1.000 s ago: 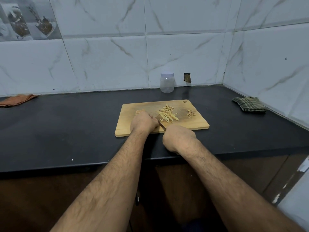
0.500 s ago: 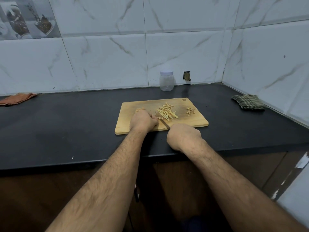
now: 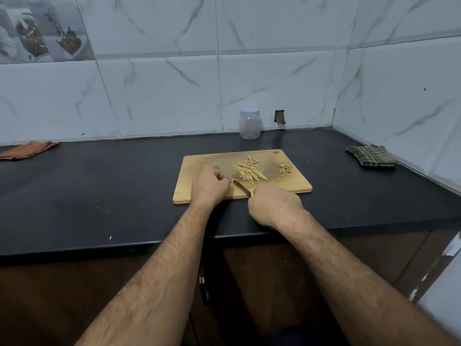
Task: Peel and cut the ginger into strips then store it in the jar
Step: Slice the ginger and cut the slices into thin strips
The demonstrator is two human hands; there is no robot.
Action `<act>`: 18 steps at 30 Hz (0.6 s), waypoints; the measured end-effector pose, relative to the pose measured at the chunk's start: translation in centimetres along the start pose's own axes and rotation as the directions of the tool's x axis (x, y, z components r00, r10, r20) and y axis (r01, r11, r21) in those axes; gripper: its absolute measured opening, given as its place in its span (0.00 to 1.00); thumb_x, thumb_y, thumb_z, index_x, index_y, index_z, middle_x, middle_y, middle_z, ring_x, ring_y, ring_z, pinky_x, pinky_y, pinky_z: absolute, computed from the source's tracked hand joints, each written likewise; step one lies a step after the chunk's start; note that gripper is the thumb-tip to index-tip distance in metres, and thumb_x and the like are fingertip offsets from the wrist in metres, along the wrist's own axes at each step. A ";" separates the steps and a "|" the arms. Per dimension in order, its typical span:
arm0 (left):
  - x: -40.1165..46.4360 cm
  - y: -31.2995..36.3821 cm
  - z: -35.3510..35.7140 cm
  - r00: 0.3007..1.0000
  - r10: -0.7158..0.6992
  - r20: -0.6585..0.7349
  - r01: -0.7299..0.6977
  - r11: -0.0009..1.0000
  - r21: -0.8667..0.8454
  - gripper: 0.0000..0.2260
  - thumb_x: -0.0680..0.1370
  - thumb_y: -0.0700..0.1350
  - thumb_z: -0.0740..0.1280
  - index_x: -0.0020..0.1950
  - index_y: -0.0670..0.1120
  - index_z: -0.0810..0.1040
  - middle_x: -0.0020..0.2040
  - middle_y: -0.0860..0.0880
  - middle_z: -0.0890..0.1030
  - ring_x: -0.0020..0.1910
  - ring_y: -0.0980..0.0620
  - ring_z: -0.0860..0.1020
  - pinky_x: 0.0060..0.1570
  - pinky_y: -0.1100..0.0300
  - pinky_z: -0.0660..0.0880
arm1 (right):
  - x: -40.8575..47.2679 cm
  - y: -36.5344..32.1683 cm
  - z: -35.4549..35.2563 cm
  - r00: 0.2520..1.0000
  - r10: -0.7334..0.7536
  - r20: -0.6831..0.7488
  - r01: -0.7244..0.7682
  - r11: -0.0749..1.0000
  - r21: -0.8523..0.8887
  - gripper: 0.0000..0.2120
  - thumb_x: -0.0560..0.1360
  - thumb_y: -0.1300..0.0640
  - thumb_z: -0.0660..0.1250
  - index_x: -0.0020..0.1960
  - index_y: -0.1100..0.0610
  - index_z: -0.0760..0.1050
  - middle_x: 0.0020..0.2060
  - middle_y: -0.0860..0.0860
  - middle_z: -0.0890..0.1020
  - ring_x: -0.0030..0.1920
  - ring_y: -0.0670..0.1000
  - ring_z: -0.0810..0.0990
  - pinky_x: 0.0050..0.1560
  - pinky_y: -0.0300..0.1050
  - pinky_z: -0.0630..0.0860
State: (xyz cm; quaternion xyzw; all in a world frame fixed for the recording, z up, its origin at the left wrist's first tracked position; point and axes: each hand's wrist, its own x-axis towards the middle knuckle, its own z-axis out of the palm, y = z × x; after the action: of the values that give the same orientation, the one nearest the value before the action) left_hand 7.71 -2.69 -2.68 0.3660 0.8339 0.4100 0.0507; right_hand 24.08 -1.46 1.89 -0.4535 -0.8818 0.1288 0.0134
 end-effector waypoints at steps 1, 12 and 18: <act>-0.2 -0.2 0.1 0.999 0.010 -0.032 -0.011 1.000 -0.010 0.07 0.77 0.44 0.66 0.48 0.47 0.84 0.50 0.56 0.82 0.51 0.54 0.78 0.48 0.60 0.72 | 0.1 0.0 0.0 1.000 -0.004 0.003 0.004 1.000 -0.005 0.11 0.82 0.53 0.58 0.59 0.55 0.76 0.54 0.52 0.80 0.48 0.54 0.75 0.46 0.47 0.70; -1.0 -0.4 0.5 0.981 0.012 -0.193 -0.029 0.996 -0.085 0.08 0.77 0.43 0.65 0.51 0.47 0.83 0.57 0.51 0.83 0.50 0.53 0.79 0.47 0.62 0.72 | 2.7 1.1 -0.7 0.996 0.046 -0.074 -0.051 0.997 -0.058 0.08 0.79 0.60 0.57 0.51 0.56 0.74 0.47 0.52 0.77 0.45 0.54 0.75 0.43 0.47 0.71; -1.1 -0.4 0.5 0.972 0.003 -0.235 -0.029 0.994 -0.106 0.09 0.78 0.42 0.64 0.53 0.46 0.83 0.51 0.51 0.84 0.49 0.51 0.79 0.46 0.61 0.72 | 3.2 0.7 -0.3 0.998 0.043 -0.038 -0.043 0.999 -0.010 0.08 0.79 0.59 0.56 0.45 0.57 0.73 0.40 0.52 0.78 0.44 0.54 0.80 0.43 0.46 0.75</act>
State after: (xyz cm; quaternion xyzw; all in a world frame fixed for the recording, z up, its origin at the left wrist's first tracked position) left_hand 8.49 -3.26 -3.59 0.3184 0.8074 0.4957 -0.0316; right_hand 22.84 1.55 1.72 -0.4747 -0.8722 0.1157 0.0247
